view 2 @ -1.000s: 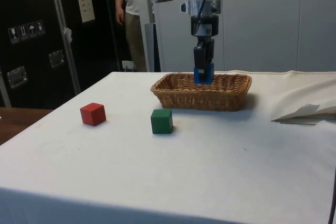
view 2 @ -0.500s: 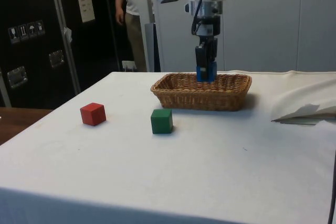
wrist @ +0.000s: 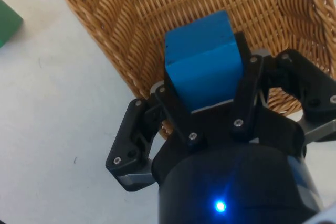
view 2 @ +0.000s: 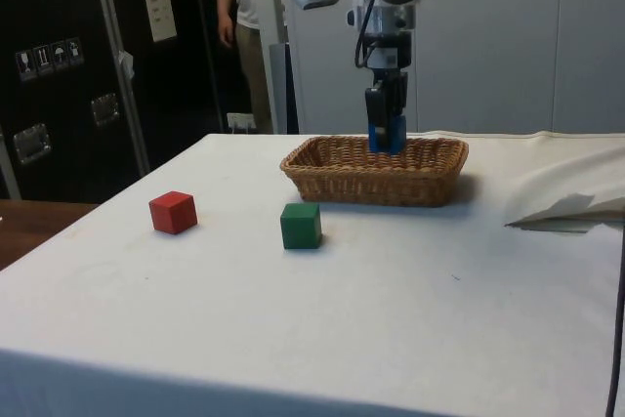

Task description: Pick up the blue cube and place it into the basket.

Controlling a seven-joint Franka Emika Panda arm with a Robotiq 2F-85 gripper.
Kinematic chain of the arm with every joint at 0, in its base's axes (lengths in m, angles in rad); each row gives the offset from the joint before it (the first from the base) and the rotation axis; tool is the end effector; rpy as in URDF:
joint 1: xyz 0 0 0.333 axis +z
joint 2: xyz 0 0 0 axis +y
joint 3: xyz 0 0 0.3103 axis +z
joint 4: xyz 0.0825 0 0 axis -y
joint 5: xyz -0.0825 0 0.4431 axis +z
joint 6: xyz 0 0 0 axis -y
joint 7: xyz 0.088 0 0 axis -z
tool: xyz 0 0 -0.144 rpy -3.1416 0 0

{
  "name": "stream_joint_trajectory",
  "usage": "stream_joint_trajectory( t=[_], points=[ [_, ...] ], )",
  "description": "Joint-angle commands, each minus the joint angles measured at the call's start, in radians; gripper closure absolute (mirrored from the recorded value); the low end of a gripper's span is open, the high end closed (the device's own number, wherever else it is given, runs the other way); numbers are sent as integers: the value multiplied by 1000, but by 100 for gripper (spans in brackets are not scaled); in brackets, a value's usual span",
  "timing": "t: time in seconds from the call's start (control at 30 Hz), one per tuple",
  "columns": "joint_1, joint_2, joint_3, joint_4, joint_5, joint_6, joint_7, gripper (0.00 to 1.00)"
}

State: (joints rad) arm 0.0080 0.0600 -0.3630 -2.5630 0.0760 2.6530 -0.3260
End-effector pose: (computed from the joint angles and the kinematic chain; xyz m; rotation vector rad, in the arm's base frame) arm 0.4535 -0.1727 0.1545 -3.1344 0.1483 -0.0593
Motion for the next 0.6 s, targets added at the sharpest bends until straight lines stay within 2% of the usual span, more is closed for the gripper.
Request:
stream_joint_trajectory(
  t=[0.0,0.07,0.1,0.13,0.33,0.37,0.4,0.57],
  points=[
    [-2,12,1,2,15,7,-9,98],
    [-1,25,2,3,23,16,-5,98],
    [-1,18,-2,1,5,5,1,98],
    [-1,30,3,3,26,20,-4,98],
    [-2,73,6,7,54,50,-7,98],
    [0,72,-1,9,33,41,3,98],
    [-2,79,7,8,59,54,-7,98],
    [-3,118,11,16,82,75,-7,98]
  ],
)
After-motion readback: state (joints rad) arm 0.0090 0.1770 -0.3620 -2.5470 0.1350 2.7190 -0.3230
